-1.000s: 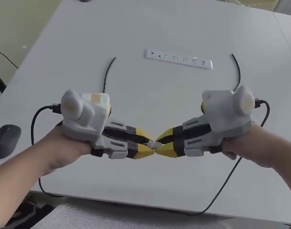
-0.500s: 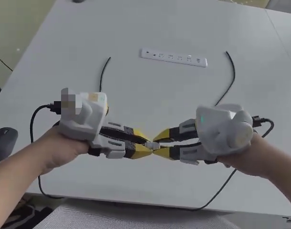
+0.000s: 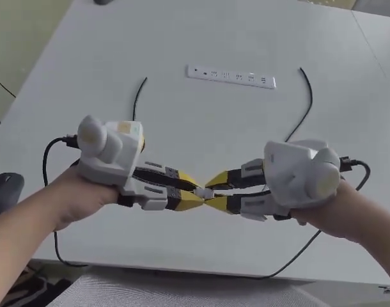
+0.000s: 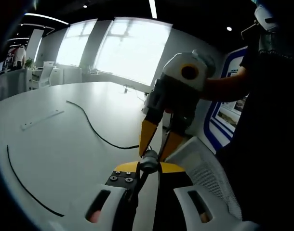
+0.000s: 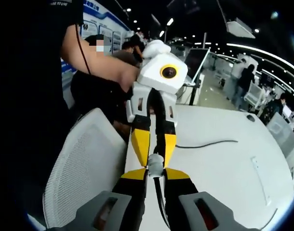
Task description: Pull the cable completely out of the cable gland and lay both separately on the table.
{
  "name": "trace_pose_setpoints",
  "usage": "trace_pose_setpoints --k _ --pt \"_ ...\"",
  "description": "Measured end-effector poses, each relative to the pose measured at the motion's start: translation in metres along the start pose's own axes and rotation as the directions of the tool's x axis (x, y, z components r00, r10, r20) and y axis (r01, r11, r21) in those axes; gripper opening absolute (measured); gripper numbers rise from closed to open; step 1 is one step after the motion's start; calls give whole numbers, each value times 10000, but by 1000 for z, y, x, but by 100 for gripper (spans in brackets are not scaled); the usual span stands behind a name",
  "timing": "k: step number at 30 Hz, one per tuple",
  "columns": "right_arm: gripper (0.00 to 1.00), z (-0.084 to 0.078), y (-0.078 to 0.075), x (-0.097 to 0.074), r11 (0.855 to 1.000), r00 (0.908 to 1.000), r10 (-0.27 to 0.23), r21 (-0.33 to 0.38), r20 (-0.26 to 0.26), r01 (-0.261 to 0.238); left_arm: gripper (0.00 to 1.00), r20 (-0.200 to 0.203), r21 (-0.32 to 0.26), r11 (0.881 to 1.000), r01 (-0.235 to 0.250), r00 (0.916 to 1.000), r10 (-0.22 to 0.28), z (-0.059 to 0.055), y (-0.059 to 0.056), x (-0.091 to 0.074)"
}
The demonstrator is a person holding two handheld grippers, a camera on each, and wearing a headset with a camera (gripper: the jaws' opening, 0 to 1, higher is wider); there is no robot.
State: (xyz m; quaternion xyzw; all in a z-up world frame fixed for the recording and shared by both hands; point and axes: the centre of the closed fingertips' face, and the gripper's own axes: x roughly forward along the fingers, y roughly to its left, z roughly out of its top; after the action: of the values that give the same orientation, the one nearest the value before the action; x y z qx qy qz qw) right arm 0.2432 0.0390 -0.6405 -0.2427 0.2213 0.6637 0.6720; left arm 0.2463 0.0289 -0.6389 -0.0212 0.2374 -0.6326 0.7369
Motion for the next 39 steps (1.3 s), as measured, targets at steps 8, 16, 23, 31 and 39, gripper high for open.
trace_pose_setpoints --k 8,16,23,31,39 --pt "20 1 -3 -14 9122 9856 1279 3769 1103 -1605 15 -17 363 9992 -149 9999 149 0 2 -3" --pt "22 16 -13 -18 6858 9273 2448 6256 2831 -3720 15 -41 731 9972 -144 9999 147 2 0 -3" --pt "23 12 1 -11 5417 8720 3615 6869 3300 -4845 15 -75 996 9950 -100 9999 108 6 -1 -1" --pt "9 8 5 -6 5617 8708 3799 6701 3121 -4852 15 -90 1190 9929 -57 9999 69 8 -2 -1" --pt "8 10 5 -8 6340 8880 3529 6226 2948 -4586 15 -85 1057 9942 -179 9998 189 8 -1 -1"
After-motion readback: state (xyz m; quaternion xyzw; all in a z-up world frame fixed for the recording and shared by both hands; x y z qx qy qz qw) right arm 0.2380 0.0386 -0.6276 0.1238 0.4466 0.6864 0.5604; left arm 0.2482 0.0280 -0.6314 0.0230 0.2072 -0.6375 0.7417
